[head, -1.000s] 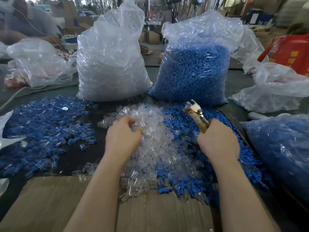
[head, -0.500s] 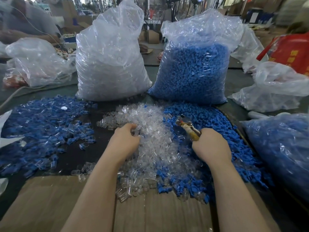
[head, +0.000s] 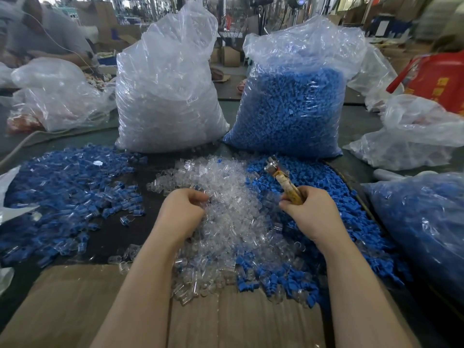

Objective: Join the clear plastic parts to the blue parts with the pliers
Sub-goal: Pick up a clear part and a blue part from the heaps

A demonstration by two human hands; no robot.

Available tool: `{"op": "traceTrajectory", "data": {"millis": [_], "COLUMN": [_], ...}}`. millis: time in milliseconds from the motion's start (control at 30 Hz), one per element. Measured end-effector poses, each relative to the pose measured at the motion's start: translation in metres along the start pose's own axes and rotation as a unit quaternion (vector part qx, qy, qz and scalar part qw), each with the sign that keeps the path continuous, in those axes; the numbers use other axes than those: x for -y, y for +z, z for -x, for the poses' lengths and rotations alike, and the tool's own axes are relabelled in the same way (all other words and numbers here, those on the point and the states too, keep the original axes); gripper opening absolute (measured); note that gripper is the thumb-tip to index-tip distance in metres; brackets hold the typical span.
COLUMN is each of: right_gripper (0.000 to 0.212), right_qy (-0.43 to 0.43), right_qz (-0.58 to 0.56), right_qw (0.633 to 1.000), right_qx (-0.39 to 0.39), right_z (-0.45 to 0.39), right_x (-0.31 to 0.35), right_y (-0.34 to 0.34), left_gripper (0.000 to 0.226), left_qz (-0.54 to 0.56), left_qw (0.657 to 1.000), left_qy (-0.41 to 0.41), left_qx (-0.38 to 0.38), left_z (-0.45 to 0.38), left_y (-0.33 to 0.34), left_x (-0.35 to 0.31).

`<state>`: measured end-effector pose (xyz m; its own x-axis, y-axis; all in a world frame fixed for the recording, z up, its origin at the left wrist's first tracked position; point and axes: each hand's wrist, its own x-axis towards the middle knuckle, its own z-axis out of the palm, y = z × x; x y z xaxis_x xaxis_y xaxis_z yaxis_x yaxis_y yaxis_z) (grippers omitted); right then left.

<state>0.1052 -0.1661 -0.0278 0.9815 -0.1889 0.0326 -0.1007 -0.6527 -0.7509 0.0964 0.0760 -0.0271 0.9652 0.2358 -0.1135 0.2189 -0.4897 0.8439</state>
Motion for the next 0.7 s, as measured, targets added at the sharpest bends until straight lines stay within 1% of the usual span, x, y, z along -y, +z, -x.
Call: {"op": "traceTrajectory", "data": {"millis": [67,133,233,333,500,600,700], "right_gripper": [0.008,0.011,0.017,0.019,0.018,0.015,0.009], "right_qy": [-0.013,-0.018,-0.019,-0.020,-0.017,-0.024,-0.046], "right_qz": [-0.009,-0.025,-0.042,-0.045,-0.087,-0.118,-0.139], "right_qw": [1.000,0.999,0.998,0.997,0.993,0.990,0.988], "right_qx": [-0.005,-0.013,-0.038,-0.059,-0.074,-0.069,-0.054], "right_z": [0.000,0.001,0.002,0.002,0.001,0.000,0.001], "right_x": [0.000,0.000,0.001,0.003,0.006,0.008,0.009], "right_y": [0.000,0.001,0.001,0.000,0.004,0.005,0.006], "left_gripper": [0.033,0.028,0.020,0.010,0.013,0.014,0.013], "left_qz": [0.038,0.085,0.148,0.222,0.296,0.353,0.383], "left_qw": [0.999,0.996,0.988,0.974,0.954,0.935,0.923], "left_qy": [0.014,0.029,0.045,0.031,0.025,0.019,0.012], "left_qx": [-0.013,-0.018,-0.006,0.011,0.048,0.038,0.035], "left_z": [0.003,0.007,0.010,0.011,0.013,0.017,0.019], "left_y": [-0.002,-0.004,-0.004,0.000,0.009,0.014,0.016], "left_x": [-0.003,-0.007,-0.013,-0.019,-0.027,-0.033,-0.035]}}
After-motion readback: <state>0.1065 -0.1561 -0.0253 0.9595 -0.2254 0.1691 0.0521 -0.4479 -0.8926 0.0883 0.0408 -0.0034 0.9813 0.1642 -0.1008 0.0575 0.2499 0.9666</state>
